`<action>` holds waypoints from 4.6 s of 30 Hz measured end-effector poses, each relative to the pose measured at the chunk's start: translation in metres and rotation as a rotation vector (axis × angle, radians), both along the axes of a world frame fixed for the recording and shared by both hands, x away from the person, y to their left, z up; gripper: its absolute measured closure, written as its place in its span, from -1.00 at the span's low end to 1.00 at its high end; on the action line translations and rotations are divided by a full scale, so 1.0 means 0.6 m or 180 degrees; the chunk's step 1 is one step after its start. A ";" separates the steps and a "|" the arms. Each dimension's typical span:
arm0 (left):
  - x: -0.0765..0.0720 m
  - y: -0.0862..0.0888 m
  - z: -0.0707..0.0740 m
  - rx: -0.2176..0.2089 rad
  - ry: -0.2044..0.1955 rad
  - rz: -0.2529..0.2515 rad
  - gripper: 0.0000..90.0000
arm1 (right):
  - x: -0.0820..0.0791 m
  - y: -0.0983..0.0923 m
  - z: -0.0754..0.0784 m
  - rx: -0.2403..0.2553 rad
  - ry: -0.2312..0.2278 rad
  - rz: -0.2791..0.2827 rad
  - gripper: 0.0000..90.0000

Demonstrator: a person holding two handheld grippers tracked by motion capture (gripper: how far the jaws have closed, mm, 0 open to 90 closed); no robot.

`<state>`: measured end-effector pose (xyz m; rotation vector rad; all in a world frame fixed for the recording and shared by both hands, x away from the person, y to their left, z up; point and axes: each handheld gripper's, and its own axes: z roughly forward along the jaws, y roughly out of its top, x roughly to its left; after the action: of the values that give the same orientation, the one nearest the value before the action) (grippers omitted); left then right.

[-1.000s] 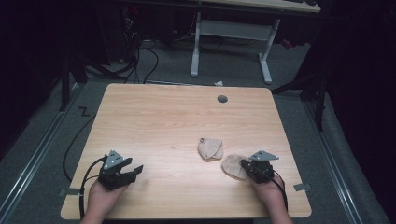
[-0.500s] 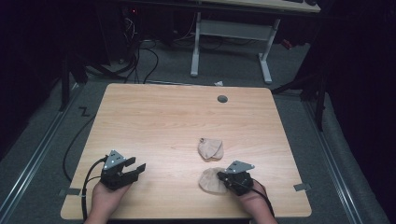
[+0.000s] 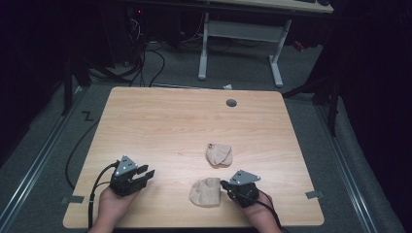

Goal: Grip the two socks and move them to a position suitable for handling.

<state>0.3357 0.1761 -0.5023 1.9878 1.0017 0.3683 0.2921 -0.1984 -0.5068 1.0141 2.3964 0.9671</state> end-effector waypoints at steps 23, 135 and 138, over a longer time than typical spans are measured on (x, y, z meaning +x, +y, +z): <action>0.008 0.011 0.005 -0.0058 -0.0052 0.0110 0.44 | -0.012 0.074 0.006 -0.0023 -0.0091 0.0185 0.78; -0.039 -0.127 -0.035 0.0547 0.0179 -0.0867 0.76 | 0.014 0.031 -0.028 0.0022 0.0149 -0.0284 0.89; -0.040 -0.122 -0.033 0.0608 0.0181 -0.0866 0.76 | 0.011 0.040 -0.028 -0.0028 0.0107 -0.0212 0.89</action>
<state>0.3115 0.1028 -0.5219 2.2840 0.7386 0.2661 0.2985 -0.1743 -0.5237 1.1082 2.3757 0.9224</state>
